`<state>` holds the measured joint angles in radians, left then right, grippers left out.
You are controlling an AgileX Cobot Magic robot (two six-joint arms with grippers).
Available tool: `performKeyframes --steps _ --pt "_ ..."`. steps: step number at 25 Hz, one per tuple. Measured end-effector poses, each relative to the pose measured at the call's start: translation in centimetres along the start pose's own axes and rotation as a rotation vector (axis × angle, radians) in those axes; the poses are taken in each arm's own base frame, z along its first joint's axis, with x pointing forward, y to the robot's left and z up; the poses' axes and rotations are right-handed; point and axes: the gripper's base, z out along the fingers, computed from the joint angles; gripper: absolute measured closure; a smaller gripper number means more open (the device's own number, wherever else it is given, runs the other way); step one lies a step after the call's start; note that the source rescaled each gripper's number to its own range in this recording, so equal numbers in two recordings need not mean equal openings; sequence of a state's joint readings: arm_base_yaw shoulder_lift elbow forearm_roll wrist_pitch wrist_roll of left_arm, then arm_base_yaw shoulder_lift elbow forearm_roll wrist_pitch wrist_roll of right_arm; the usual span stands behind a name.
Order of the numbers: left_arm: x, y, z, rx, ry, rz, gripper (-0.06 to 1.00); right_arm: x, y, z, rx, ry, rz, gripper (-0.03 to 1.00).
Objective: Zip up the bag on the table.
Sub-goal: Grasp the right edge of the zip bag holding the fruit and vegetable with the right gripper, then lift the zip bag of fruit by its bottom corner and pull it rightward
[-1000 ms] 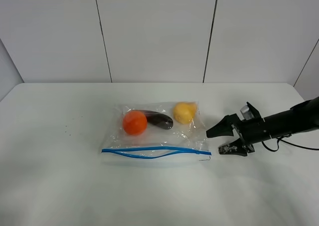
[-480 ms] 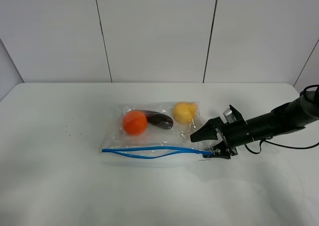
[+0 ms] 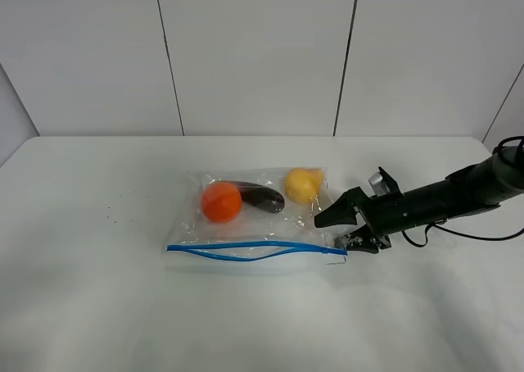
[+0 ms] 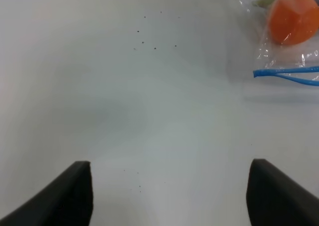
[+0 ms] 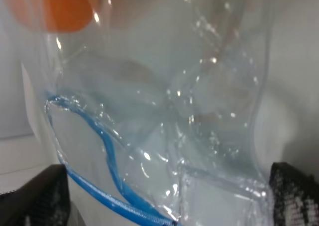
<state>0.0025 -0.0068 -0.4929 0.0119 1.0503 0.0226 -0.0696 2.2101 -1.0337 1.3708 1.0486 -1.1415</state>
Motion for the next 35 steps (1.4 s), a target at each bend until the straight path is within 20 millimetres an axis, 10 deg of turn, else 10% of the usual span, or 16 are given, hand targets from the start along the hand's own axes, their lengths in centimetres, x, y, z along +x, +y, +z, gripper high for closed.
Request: performKeyframes --steps 20,35 --pt "0.0 0.0 0.0 0.0 0.0 0.0 0.23 0.3 -0.1 0.1 0.002 0.026 0.009 0.94" --pt "0.0 0.0 0.0 0.0 0.0 0.0 0.23 0.6 0.8 0.0 -0.096 0.072 0.01 0.97"
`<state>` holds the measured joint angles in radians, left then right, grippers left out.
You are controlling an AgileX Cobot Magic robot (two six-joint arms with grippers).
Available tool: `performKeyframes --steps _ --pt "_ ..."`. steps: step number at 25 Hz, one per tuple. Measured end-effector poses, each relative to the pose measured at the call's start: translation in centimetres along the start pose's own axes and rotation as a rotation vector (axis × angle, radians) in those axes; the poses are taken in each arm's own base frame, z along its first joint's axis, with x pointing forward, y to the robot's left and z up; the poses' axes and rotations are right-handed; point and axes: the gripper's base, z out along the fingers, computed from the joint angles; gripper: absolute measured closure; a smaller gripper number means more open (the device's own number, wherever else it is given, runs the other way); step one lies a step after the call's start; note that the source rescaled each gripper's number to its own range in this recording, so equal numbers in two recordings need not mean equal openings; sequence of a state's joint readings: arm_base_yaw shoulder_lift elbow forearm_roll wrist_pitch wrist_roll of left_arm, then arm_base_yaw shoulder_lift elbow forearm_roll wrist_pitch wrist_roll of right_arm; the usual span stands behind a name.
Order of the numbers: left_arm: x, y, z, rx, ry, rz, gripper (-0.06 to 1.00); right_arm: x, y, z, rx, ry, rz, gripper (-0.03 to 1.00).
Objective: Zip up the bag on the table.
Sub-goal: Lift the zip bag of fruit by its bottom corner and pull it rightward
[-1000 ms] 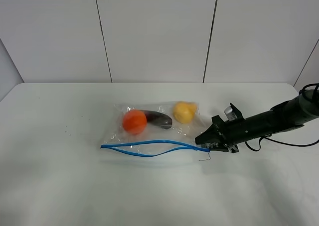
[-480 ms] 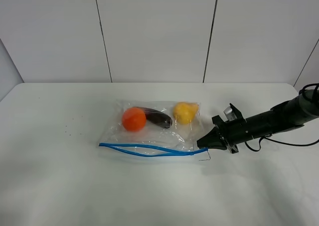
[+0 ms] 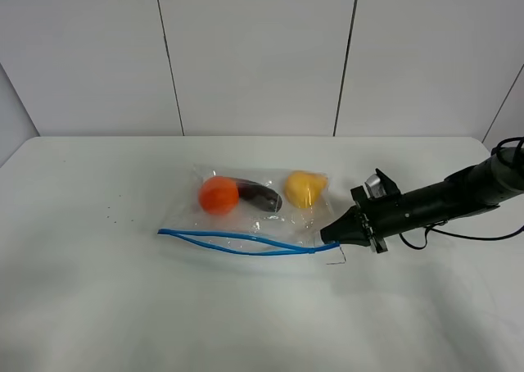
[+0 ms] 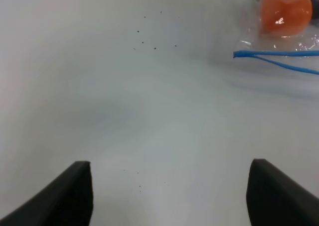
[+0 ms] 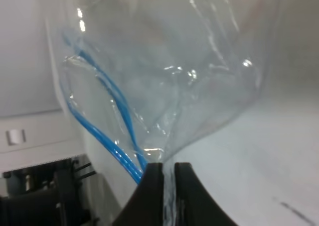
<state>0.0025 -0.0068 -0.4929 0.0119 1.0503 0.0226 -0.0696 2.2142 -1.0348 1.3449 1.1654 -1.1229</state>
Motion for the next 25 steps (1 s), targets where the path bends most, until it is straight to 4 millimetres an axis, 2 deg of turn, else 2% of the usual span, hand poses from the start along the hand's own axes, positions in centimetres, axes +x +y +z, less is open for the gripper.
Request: performKeyframes --steps 8,15,21,25 --pt "0.0 0.0 0.0 0.0 0.0 0.0 0.23 -0.5 2.6 -1.2 -0.025 -0.032 -0.062 0.97" --pt "0.0 0.0 0.0 0.0 0.0 0.0 0.23 -1.8 5.0 -2.5 -0.017 -0.066 -0.081 0.97" --pt "0.0 0.0 0.0 0.0 0.0 0.0 0.23 -2.2 6.3 -3.2 -0.003 -0.068 -0.094 0.97" --pt "0.0 0.0 0.0 0.0 0.0 0.0 0.23 -2.1 6.5 -3.3 0.004 -0.055 -0.09 0.97"
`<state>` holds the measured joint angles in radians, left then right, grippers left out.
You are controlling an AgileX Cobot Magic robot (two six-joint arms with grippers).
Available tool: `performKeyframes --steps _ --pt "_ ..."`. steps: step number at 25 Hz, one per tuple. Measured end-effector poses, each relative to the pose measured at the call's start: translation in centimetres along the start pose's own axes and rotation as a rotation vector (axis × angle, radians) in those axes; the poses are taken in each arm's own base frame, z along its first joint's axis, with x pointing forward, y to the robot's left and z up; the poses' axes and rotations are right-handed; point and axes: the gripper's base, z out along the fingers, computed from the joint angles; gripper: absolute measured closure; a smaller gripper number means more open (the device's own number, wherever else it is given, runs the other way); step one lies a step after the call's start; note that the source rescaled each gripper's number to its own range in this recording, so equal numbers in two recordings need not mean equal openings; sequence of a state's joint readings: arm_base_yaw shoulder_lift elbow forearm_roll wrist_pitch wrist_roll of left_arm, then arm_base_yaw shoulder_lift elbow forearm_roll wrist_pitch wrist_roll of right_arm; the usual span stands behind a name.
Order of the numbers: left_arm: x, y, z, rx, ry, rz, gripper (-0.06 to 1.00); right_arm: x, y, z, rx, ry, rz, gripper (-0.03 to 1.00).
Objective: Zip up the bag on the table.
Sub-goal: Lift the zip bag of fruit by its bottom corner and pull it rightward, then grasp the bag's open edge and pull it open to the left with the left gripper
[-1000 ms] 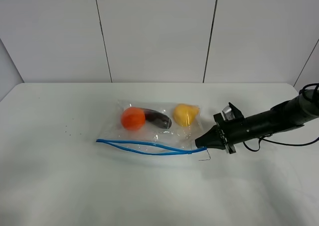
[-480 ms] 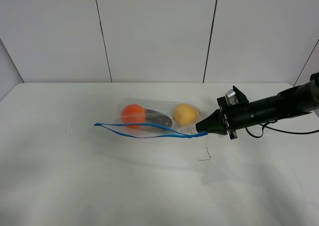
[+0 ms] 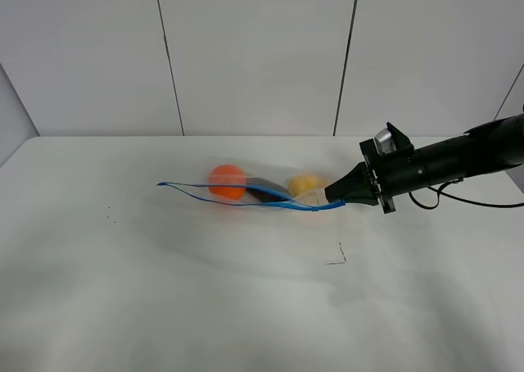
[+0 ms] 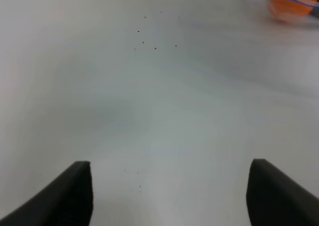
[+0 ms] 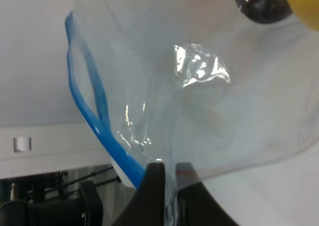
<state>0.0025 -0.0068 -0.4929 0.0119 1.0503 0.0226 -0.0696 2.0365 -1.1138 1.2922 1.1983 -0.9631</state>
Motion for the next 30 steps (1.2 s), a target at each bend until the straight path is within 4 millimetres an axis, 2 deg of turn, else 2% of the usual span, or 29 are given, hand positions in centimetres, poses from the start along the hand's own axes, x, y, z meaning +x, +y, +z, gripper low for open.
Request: performKeyframes --steps 5,7,10,14,18,21,26,30 --pt "-0.1 -0.1 -0.1 0.01 -0.002 0.001 0.23 0.2 -0.1 0.0 0.012 0.021 -0.006 0.97" --pt "-1.0 -0.4 -0.2 0.045 0.004 0.019 0.23 0.2 -0.1 0.0 0.012 0.021 -0.004 0.97" --pt "-3.5 -1.0 0.0 0.123 0.039 0.128 0.23 0.2 -0.1 0.0 0.014 0.023 -0.002 0.97" --pt "-8.1 -0.9 0.8 0.135 0.03 0.339 0.23 0.2 -0.1 0.0 0.014 0.023 -0.001 0.97" --pt "-13.2 -0.6 1.8 0.099 -0.053 0.391 0.23 0.2 -0.1 0.0 0.014 0.023 -0.001 0.97" --pt "-15.7 -0.5 3.5 0.098 -0.047 0.396 0.23 0.2 -0.1 0.0 0.014 0.023 -0.001 0.97" --pt "-16.5 -0.9 7.2 0.141 0.036 0.446 0.23 0.2 -0.1 0.0 0.013 0.024 -0.001 0.97" --pt "-16.7 -1.8 7.6 0.177 0.009 0.536 0.23 0.2 -0.1 0.0 0.012 0.024 -0.001 0.97"
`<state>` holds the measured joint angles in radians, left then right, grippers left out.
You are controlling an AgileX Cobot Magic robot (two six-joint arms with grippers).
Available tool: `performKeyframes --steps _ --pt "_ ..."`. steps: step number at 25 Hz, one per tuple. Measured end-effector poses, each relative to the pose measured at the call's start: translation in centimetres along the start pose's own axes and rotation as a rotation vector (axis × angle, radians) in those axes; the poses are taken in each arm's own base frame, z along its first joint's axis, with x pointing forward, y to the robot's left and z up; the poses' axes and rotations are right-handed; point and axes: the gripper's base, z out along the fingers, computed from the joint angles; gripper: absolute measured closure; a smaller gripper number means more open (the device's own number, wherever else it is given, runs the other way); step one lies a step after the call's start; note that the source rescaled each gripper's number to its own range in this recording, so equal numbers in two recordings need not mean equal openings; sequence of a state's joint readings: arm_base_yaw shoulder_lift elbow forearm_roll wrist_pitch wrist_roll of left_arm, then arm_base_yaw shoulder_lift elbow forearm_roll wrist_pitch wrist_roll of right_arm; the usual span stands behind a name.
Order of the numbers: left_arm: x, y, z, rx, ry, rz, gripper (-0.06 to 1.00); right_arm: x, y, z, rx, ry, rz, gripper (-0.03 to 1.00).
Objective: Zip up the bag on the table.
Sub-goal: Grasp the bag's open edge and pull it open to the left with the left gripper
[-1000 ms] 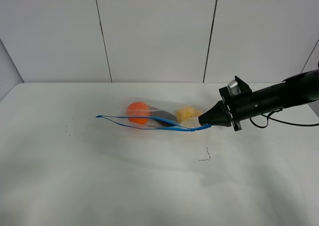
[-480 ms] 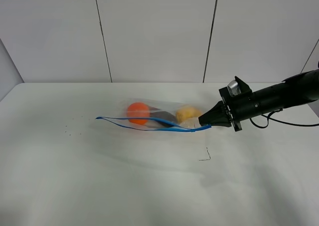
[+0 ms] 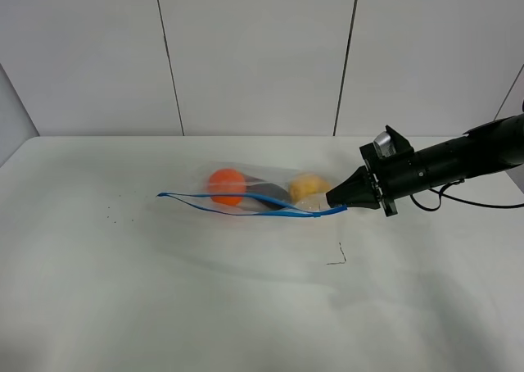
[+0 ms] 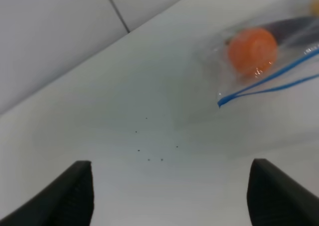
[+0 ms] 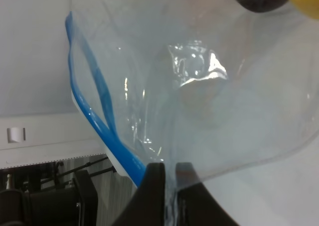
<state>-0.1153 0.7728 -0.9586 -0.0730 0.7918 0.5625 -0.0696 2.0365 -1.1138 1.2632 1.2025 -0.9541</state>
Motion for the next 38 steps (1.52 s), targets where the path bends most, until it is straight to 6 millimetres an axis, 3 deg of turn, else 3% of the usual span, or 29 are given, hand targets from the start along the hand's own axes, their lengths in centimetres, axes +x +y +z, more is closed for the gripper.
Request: performKeyframes --steps 9,16,19,23,30,38 --pt "-0.6 -2.0 1.5 0.012 0.098 0.32 0.23 -0.1 0.1 0.0 -0.006 -0.007 0.009 0.97" --pt "-0.8 -4.4 2.6 0.025 0.096 0.472 0.23 0.1 0.5 0.7 -0.008 0.015 0.008 0.97" --pt "0.3 -6.8 4.2 0.04 0.143 0.595 0.23 0.2 0.6 1.1 -0.007 0.022 0.007 0.97" --pt "1.7 -11.5 6.2 0.052 0.148 0.756 0.23 0.2 0.6 1.1 -0.005 0.022 0.024 0.97" --pt "1.1 -18.9 7.6 0.018 -0.017 0.903 0.23 0.1 0.6 1.1 -0.002 0.02 0.03 0.97" --pt "2.6 -25.6 11.8 0.007 -0.077 0.991 0.23 0.2 0.6 1.1 0.001 0.022 0.041 0.97"
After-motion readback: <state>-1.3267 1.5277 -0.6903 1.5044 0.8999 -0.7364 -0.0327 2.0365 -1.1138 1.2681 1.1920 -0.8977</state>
